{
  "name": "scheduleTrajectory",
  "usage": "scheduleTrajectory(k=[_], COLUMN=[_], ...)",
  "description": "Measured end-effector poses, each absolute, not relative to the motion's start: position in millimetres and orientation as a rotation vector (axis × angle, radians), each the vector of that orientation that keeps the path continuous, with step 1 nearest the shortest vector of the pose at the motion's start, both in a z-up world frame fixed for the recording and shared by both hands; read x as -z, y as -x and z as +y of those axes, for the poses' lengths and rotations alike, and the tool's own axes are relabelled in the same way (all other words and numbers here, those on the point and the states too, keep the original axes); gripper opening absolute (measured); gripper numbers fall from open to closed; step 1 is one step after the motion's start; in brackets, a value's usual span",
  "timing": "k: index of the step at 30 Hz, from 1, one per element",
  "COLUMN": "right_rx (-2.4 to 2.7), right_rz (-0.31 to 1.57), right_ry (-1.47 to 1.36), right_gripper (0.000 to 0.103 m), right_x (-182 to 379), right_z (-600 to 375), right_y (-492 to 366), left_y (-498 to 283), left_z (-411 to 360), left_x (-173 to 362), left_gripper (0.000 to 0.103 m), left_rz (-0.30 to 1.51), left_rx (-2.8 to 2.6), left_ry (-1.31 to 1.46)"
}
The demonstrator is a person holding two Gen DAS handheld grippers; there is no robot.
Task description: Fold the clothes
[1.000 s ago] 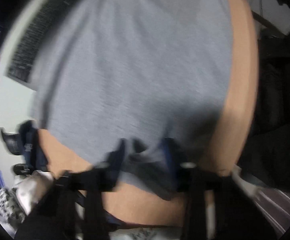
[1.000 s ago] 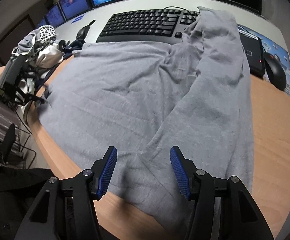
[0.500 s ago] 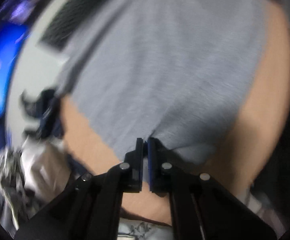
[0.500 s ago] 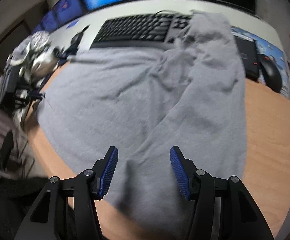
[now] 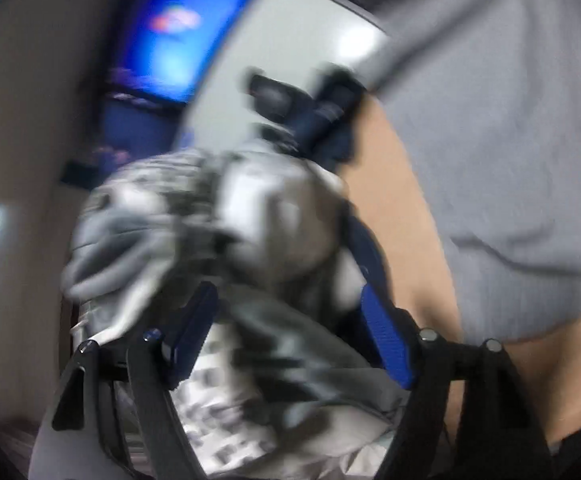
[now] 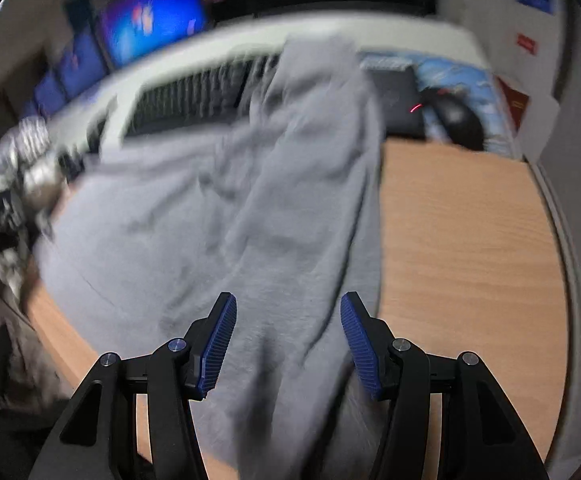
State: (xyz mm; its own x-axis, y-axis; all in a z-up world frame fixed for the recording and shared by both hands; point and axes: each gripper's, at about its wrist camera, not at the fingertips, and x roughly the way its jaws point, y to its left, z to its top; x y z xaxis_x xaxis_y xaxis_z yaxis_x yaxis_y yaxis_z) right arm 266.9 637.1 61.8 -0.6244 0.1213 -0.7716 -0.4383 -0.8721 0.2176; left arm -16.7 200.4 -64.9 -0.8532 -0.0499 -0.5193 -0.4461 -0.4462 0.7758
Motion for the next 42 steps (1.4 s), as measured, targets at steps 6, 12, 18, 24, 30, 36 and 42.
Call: scheduleTrajectory(k=[6,12,18,24,30,36,42], right_rx=[-2.785,-2.588,-2.595,-2.593,-2.550,-2.583,-2.606], right_rz=[0.878,0.983,0.956,0.605,0.501,0.575,0.543], right_ry=[1.119,1.090,1.033,1.000,0.959,0.920,0.957], right_gripper=[0.057,0.047,0.048,0.074,0.074,0.074,0.064], right_x=[-50.8,-0.2,-20.2,-77.4,-98.1,-99.0,-100.2], right_z=[587.4,611.5,625.9,660.4,749.7,815.3,866.0], right_y=[-305.7,-338.6,-343.3,-303.2,-204.6,-122.0,-72.2], left_y=[-52.0,-55.6,-66.9,-57.2,-50.2,-49.4,-48.8], left_z=[228.1,268.0,268.8,258.1,247.3,247.6,248.1], left_x=[77.7,124.4,129.7,126.7,126.3,126.4,126.8], left_gripper=[0.077,0.091,0.091,0.093,0.093,0.094,0.097], left_rz=[1.133,1.145,1.147,0.941,0.789,0.774,0.759], left_rx=[-2.250,-2.282,-2.375,-2.409,-2.420,-2.424,-2.431], left_ry=[0.676,0.707,0.678,0.809,0.890,0.918,0.945])
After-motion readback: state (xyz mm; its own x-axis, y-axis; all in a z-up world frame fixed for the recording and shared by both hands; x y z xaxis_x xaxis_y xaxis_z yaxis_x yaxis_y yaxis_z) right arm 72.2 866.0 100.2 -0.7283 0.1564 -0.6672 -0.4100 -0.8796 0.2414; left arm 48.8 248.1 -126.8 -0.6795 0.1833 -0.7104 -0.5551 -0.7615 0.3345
